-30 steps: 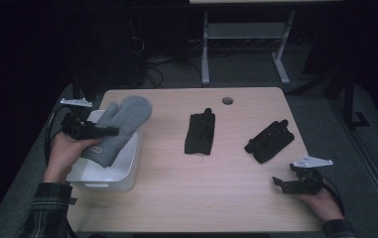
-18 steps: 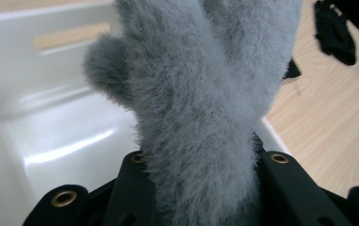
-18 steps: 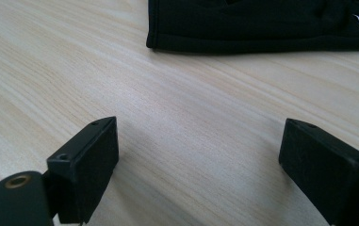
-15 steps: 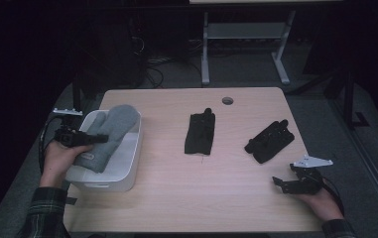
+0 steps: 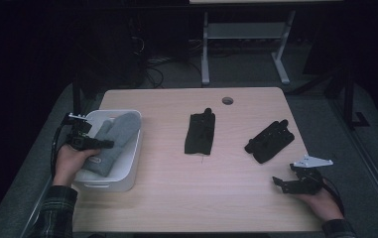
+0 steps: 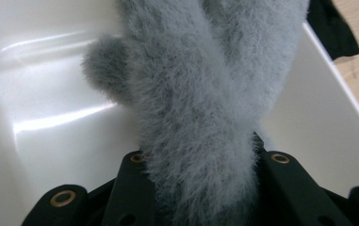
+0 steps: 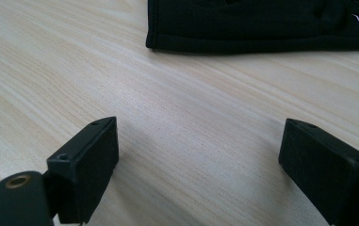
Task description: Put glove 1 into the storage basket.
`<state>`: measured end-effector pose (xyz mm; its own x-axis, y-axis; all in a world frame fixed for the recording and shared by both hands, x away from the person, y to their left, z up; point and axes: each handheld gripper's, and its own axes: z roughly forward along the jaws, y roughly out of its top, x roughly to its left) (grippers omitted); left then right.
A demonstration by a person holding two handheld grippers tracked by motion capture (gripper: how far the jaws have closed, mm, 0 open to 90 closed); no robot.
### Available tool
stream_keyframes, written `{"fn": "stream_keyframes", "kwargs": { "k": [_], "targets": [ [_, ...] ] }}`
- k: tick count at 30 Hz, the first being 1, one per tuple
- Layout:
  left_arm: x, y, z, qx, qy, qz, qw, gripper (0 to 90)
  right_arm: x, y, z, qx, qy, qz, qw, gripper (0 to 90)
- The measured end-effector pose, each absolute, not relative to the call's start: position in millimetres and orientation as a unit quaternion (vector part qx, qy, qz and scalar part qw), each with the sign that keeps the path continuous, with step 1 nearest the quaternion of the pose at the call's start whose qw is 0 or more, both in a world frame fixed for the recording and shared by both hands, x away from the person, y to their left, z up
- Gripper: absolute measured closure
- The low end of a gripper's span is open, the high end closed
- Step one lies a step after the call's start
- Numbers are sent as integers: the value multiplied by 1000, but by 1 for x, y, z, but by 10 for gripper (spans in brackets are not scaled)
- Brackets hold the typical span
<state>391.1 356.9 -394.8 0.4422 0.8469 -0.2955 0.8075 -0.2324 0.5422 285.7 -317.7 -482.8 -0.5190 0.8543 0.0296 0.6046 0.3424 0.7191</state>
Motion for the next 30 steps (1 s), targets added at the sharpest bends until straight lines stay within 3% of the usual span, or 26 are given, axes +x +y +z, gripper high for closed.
{"fn": "stream_keyframes", "kwargs": {
  "k": [8, 21, 30],
  "targets": [
    [394, 354, -412, 782, 548, 16, 298, 628, 286, -318, -483, 456, 799, 347, 180, 124],
    [395, 354, -404, 780, 551, 67, 287, 278, 286, -318, -483, 456, 799, 347, 180, 124],
    [391, 354, -380, 782, 532, 100, 308, 201, 286, -318, -483, 456, 799, 347, 180, 124]
  ]
}}
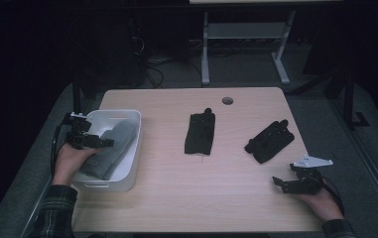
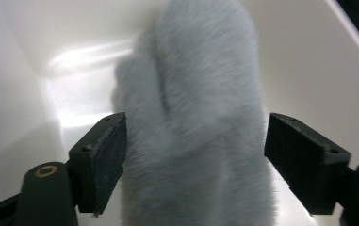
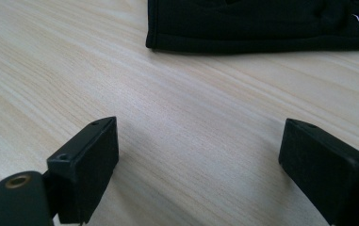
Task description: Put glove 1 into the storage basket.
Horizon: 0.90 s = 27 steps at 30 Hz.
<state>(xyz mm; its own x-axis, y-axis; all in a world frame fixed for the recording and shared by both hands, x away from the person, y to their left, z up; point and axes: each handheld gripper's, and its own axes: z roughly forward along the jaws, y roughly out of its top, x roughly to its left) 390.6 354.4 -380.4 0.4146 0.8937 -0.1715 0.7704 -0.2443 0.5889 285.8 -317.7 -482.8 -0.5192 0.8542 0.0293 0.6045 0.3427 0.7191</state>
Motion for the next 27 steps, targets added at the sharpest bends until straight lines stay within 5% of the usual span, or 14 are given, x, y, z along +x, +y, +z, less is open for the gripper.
{"fn": "stream_keyframes", "kwargs": {
  "k": [27],
  "targets": [
    [370, 248, -348, 821, 401, 84, 397, 161, 286, -318, -483, 456, 799, 347, 180, 124]
  ]
}}
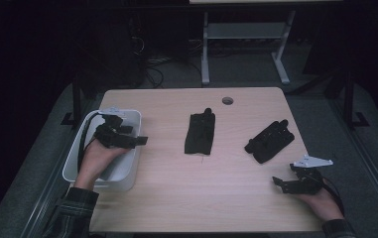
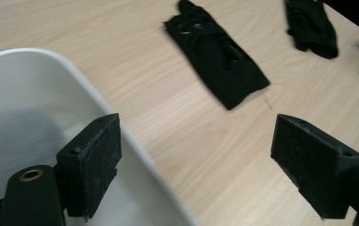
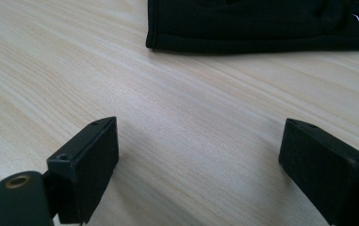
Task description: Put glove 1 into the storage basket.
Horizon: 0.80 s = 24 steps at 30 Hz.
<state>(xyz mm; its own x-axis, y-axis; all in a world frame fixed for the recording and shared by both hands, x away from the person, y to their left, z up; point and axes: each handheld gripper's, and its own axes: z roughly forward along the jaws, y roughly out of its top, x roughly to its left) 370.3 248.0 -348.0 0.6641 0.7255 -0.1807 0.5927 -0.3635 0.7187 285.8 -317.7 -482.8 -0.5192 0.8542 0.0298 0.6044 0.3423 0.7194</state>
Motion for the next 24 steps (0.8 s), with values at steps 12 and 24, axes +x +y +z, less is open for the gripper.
{"fn": "stream_keyframes", "kwargs": {
  "k": [12, 24],
  "targets": [
    [359, 206, -357, 839, 358, 70, 404, 131, 286, -318, -483, 456, 799, 347, 180, 123],
    [343, 165, -372, 856, 317, 59, 404, 129, 286, -318, -483, 456, 799, 348, 180, 123]
  ]
}}
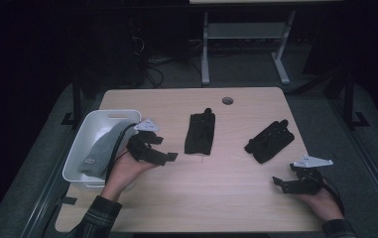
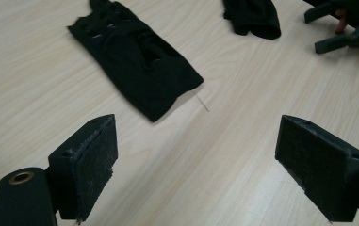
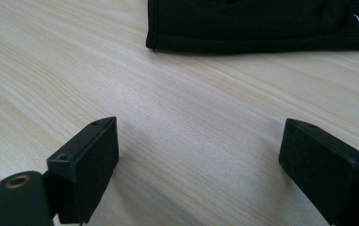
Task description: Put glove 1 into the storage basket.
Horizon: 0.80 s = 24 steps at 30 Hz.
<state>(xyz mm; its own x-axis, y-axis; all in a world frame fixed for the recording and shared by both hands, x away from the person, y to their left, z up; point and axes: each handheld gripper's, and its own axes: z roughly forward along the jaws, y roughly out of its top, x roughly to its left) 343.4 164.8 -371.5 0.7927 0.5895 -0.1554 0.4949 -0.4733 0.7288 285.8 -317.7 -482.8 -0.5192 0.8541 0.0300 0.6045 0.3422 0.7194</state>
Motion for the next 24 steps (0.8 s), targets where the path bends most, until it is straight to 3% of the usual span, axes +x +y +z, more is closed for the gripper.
{"fn": "stream_keyframes", "kwargs": {
  "k": [12, 24],
  "targets": [
    [326, 125, -401, 881, 274, 49, 383, 129, 286, -318, -483, 456, 799, 347, 180, 123],
    [317, 127, -437, 893, 261, 71, 360, 129, 286, -318, -483, 456, 800, 347, 180, 123]
  ]
}}
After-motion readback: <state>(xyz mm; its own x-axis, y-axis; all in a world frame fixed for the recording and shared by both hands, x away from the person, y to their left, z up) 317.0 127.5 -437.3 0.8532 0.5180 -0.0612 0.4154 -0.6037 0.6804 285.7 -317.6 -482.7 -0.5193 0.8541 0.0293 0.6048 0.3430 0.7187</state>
